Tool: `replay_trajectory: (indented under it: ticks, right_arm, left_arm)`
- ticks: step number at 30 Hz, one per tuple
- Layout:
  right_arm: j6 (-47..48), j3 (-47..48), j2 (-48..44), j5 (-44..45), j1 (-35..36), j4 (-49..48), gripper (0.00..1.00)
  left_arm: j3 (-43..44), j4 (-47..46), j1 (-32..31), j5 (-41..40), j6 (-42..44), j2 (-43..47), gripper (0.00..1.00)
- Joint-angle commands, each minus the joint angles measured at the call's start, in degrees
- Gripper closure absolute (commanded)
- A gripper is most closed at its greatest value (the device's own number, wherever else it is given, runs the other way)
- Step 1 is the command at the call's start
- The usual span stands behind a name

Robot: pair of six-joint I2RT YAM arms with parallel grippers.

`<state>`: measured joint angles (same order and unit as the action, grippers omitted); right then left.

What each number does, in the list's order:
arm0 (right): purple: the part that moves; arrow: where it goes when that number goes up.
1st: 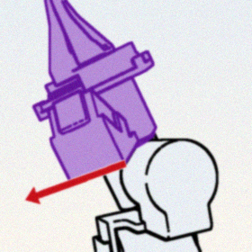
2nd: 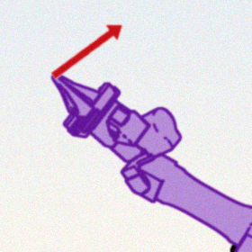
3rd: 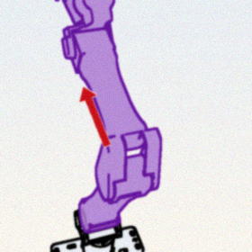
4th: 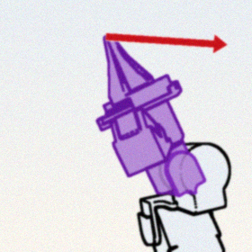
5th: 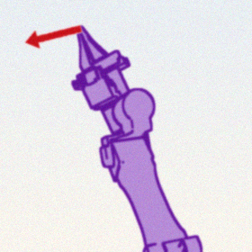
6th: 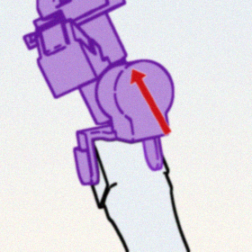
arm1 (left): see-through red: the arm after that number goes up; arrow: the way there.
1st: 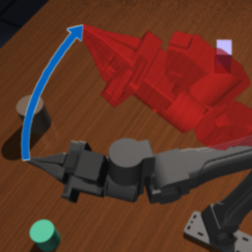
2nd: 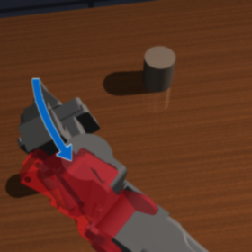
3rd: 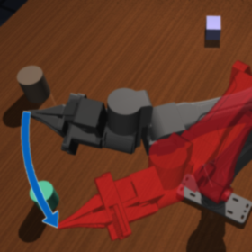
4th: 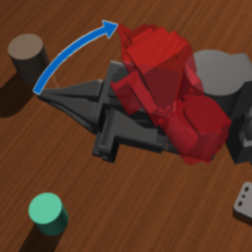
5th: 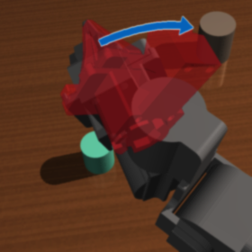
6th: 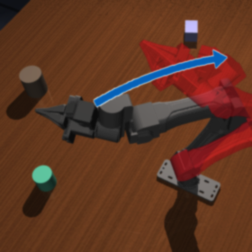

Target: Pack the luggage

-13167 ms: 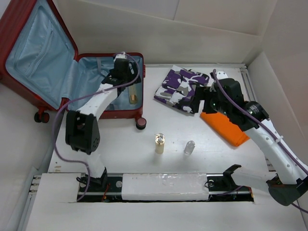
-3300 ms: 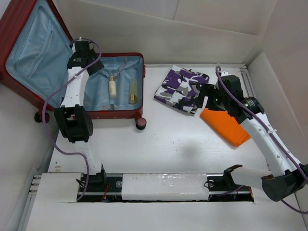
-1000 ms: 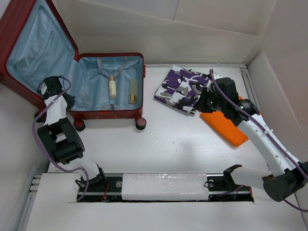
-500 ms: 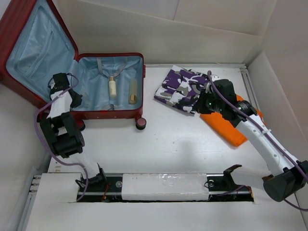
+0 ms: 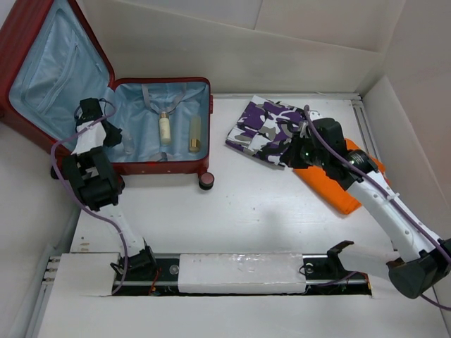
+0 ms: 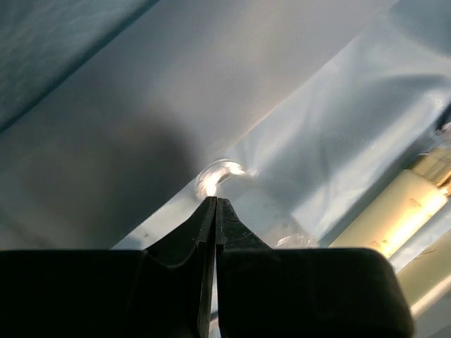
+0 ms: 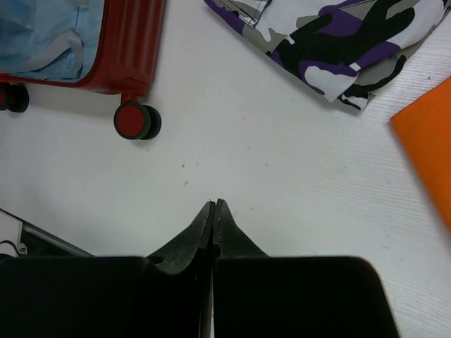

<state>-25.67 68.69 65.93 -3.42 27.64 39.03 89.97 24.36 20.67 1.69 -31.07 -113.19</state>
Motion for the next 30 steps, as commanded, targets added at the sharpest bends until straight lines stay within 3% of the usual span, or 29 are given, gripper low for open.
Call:
replay_trajectory:
  ticks: [1, 9, 13, 17, 21, 23, 28, 30]
  right_arm:
    - [-1.7, 1.5, -2.1, 1.4, 1.4, -1.0, 1.0]
    - [-3.4, 1.5, -2.7, 3.5, 6.5, -0.4, 1.0]
    - [-3.9, 1.5, -3.3, 5.4, 7.7, 0.3, 1.0]
    - [-4.5, 0.3, -3.8, 4.9, 8.2, 0.3, 1.0]
    - [-4.5, -0.2, -3.8, 4.3, 9.9, -1.1, 1.0]
    - [-4.5, 0.3, -3.2, 4.3, 10.4, -1.6, 0.99]
    - [-3.9, 0.3, -3.2, 4.8, 10.9, -2.2, 0.53]
    - [-3.4, 0.3, -2.7, 4.3, 10.9, -2.7, 0.48]
  left_arm:
    - [6.0, -1.9, -1.1, 1.7, 0.0, -0.6, 1.0]
    - [18.0, -2.5, -3.9, 6.4, -4.1, -5.5, 1.0]
    - [16.9, 0.2, -4.4, 5.2, -4.1, -3.6, 0.99]
    - [8.7, -2.5, -4.4, -1.3, -0.3, 7.3, 0.99]
    - [0.6, -4.6, -4.4, -1.3, -0.3, 16.7, 0.79]
    - [-3.8, -4.6, -4.9, -2.7, -0.3, 20.3, 0.64]
    - [-11.3, -4.7, -4.9, -5.7, 1.0, 25.1, 0.44]
    - [-13.9, -4.7, -4.9, -6.4, 1.6, 25.7, 0.44]
